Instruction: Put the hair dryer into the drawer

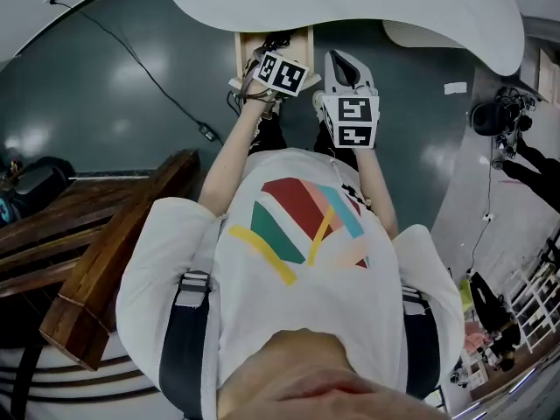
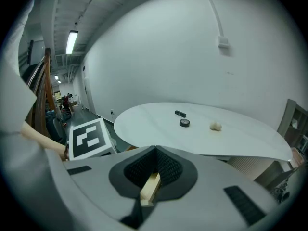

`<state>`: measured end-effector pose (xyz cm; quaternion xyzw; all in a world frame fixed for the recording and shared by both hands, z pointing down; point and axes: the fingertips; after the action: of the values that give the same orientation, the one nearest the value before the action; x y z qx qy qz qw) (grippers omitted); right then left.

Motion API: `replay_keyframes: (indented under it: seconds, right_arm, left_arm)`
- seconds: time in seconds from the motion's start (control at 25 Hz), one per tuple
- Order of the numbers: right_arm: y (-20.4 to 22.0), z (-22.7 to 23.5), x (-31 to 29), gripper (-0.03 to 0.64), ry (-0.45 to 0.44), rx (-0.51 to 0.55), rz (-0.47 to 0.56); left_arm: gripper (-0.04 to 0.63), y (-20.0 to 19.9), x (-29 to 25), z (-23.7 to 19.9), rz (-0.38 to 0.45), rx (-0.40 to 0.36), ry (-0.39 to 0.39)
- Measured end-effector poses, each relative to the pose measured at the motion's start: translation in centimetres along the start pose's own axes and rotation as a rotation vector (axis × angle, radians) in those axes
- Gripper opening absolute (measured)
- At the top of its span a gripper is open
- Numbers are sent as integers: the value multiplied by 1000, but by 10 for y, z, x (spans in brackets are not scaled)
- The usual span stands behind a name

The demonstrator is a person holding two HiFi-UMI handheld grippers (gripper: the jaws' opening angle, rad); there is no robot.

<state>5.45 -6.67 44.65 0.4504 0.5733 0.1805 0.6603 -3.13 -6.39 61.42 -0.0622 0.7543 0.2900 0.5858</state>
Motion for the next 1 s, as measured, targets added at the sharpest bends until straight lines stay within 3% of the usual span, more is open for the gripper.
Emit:
replay_keyframes:
  seconds: [0.28,0.48,0.72,1.0]
  right_arm:
    - [-40,2,2,11,-21,16,90]
    - [-76,4,12,11,-31,35,161]
    - [-129,-2,32,11,-51,40,266]
    - [-177,2,55,11,-66,33,399]
  left_arm:
    - [331,-48,62,12,196,120,83]
    - [330,-92,117,15,343,145,102]
    - [316,-144,205,9,645,173,116]
    - [212,-173,287,0,872,131,-27]
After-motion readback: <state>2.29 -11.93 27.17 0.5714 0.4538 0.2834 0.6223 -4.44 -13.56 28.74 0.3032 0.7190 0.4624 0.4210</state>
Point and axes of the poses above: the fingertips, and each gripper's own axes: x backward along the fingers, z to its right, y out of its underside, and after that the axes turned 6 degrees about y, right-handed
